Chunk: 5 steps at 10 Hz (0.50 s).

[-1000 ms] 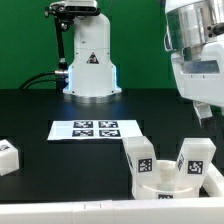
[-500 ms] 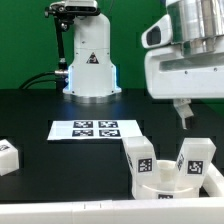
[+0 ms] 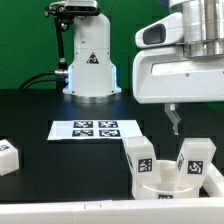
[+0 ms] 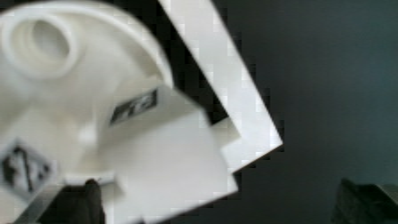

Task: Assemble stool

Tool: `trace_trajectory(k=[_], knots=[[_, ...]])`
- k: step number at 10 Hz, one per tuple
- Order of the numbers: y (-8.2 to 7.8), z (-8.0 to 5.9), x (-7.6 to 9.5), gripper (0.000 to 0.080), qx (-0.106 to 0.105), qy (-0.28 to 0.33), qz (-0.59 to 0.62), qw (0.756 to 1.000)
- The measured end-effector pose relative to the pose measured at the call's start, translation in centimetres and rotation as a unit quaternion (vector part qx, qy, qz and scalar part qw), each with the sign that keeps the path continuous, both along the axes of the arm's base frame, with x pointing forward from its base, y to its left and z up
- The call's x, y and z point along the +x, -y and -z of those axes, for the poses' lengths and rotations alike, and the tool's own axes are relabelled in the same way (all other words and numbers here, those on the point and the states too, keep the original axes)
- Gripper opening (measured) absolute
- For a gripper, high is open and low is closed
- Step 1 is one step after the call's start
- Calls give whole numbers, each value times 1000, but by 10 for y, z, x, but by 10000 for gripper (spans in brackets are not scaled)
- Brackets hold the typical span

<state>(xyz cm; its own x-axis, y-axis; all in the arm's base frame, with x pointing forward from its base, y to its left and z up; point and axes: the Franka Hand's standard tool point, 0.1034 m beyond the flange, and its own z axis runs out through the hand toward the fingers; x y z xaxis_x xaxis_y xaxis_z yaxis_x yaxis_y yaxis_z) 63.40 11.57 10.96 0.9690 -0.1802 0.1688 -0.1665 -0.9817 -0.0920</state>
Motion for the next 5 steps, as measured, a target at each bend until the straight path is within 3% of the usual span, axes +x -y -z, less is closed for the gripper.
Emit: trace_trajectory(k=[2,5], knots=[[-7,3,-4,649,-41,-2,-161,986],[-1,5,-4,649,-65,-3,-237,969]])
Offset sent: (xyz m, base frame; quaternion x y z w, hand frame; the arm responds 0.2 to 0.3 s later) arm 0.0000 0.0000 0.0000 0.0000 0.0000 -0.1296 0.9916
